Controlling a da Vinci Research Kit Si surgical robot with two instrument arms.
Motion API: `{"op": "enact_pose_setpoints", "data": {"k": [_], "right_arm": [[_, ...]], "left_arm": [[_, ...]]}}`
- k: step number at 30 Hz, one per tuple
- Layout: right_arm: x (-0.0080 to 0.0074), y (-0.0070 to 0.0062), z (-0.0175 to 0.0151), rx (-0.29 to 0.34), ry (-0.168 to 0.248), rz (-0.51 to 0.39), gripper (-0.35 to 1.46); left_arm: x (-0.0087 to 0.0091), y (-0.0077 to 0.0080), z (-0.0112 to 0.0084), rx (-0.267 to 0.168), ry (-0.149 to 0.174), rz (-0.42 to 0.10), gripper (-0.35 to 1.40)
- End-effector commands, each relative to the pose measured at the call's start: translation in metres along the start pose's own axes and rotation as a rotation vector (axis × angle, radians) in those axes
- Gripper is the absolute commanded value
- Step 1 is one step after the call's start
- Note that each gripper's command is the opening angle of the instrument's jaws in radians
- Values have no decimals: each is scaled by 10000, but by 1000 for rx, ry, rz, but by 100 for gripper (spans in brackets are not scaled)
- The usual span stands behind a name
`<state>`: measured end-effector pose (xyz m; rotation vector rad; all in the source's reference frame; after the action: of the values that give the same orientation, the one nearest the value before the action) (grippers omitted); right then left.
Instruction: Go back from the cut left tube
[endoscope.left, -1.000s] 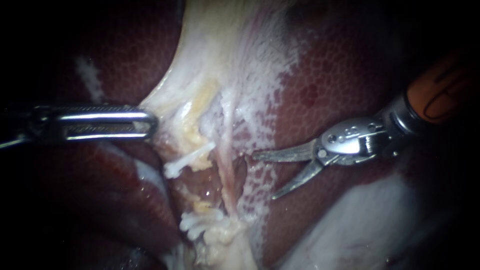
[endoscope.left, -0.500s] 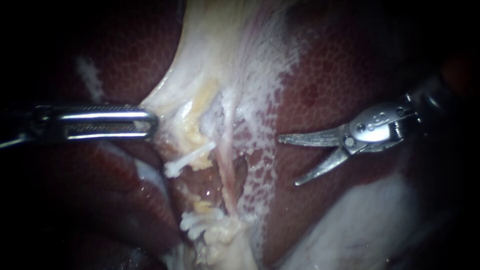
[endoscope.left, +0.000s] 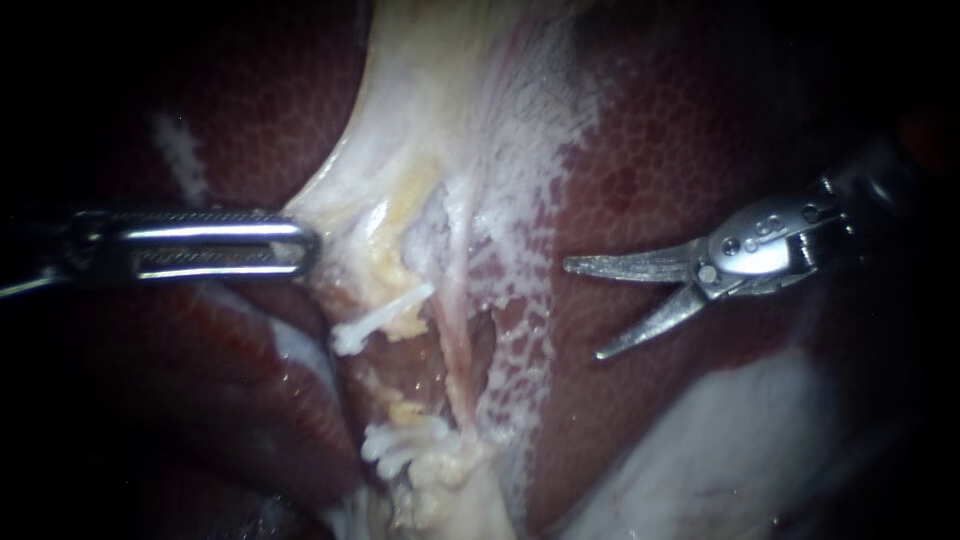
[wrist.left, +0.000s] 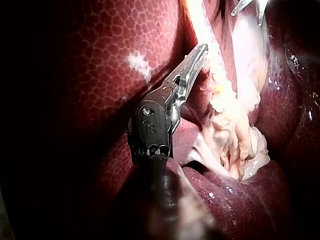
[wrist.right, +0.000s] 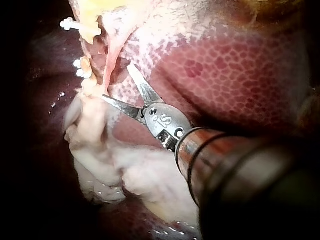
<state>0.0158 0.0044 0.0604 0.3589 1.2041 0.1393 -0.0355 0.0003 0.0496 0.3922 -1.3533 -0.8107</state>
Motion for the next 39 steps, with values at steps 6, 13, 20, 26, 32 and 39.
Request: {"op": "enact_pose_setpoints", "data": {"k": [6,13,20,26,32,39], "right_arm": [[-2,0,-2,1,0,0,131],[-4,-1,-7,2,1,-1,131],[-6,-2,-14,3,3,-2,133],[-6,-2,-14,2,3,-1,133],[-6,-2,-14,2,3,-1,133],[-6,-2,-14,1,3,-1,133]], "left_arm": [[7,8,13,-4,6,4,-35],[25,25,37,1,26,12,-35],[36,29,59,7,38,18,-35],[42,31,67,8,50,15,-35],[43,33,67,9,50,16,-35],[46,33,71,9,56,17,-35]]}}
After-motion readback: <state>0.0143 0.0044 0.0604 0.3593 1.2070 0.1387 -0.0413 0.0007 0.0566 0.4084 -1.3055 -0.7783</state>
